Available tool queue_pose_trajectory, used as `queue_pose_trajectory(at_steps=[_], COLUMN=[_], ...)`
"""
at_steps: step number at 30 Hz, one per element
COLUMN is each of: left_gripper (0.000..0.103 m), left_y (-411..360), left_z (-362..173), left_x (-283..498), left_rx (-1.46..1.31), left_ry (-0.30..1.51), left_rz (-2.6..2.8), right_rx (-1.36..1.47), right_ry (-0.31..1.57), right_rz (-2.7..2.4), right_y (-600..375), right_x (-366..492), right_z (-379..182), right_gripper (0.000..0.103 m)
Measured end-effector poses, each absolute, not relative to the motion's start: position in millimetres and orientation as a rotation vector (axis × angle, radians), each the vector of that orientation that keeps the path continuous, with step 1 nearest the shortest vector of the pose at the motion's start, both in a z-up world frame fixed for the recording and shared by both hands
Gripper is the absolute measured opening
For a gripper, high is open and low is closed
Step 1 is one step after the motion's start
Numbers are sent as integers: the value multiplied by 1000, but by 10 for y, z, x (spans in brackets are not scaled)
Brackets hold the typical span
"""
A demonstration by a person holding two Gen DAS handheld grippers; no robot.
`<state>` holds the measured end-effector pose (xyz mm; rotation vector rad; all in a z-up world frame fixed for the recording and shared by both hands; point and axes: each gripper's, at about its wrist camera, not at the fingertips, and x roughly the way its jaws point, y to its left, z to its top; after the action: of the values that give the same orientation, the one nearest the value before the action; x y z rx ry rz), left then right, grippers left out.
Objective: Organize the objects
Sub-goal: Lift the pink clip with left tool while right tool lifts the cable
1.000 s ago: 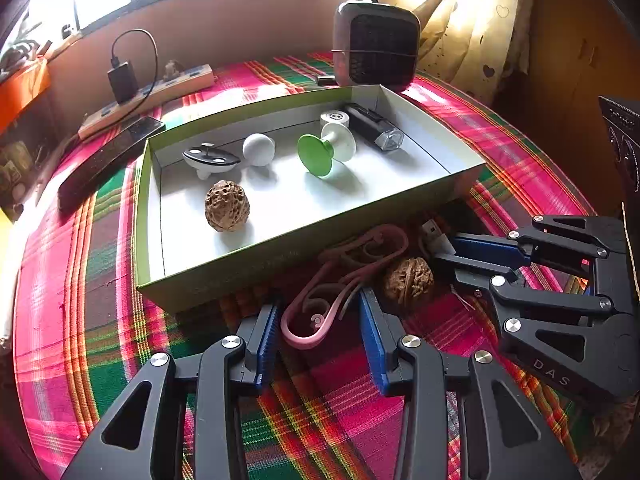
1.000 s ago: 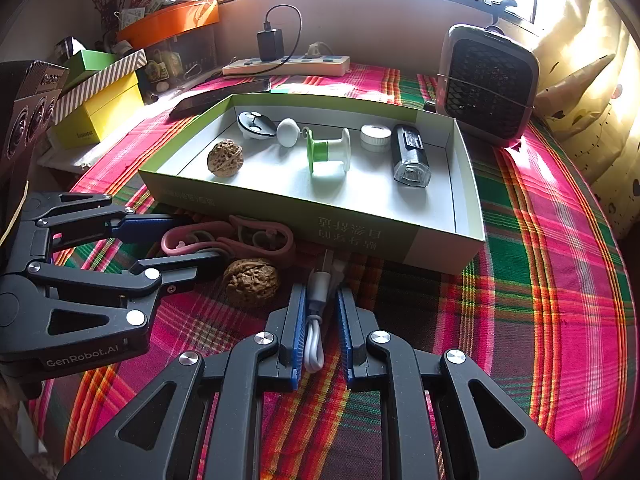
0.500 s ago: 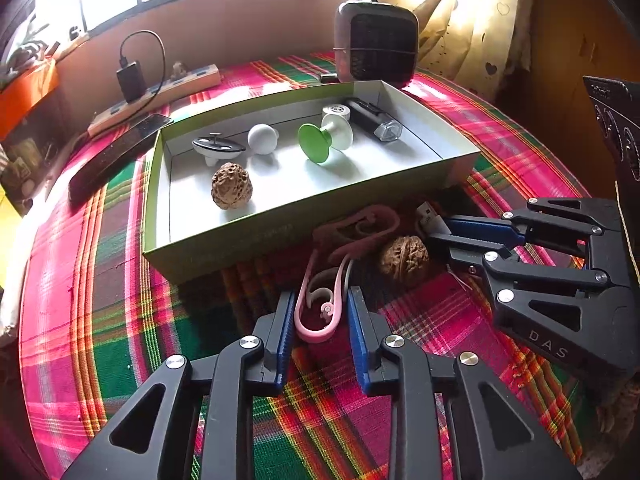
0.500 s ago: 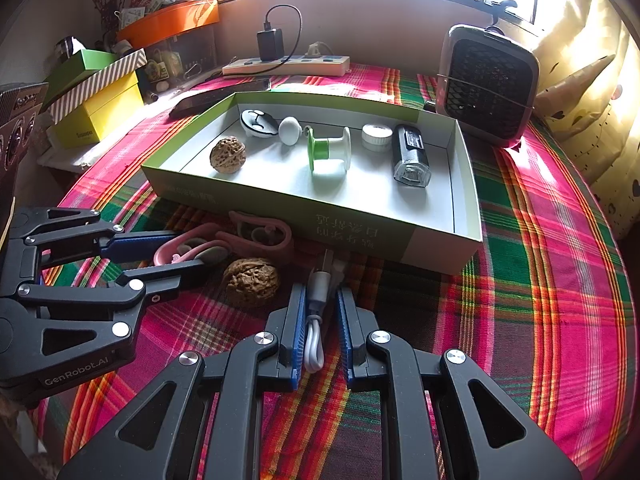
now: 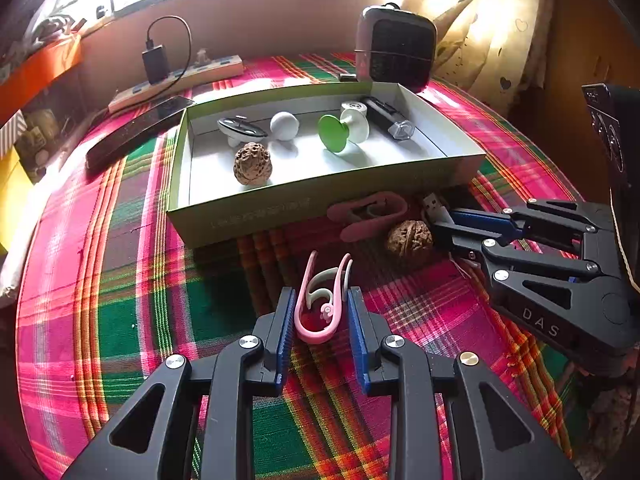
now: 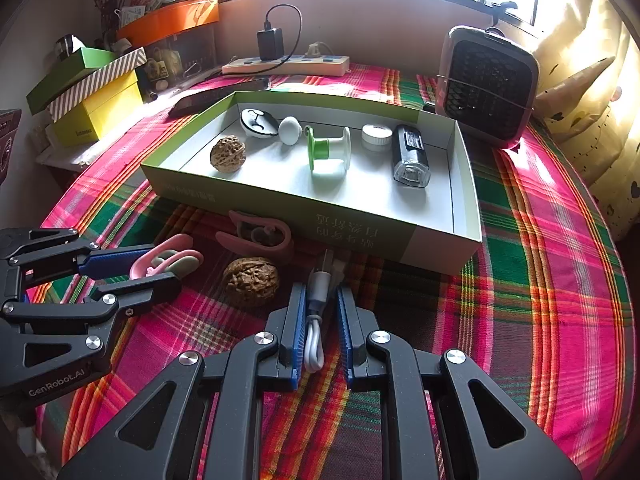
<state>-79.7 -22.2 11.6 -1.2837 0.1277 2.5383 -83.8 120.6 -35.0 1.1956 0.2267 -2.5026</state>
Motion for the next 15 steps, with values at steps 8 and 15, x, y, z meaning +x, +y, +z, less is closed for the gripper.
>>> queue_pose_trajectory(at_steps=[8, 15], left_gripper=[23, 21], left_y=[-179, -179], left_z=[102, 103], left_x=[-829, -830], left_rx=[-1277, -1276], left_ry=[129, 128], left_rz=[2568, 2582], right_rx=[1197, 1197], right_ry=[228, 229], right_rz=[-2506, -2508], right_y=[1202, 1198], right_x=[-834, -826], right_z=[-355, -355], right_gripper=[16, 16])
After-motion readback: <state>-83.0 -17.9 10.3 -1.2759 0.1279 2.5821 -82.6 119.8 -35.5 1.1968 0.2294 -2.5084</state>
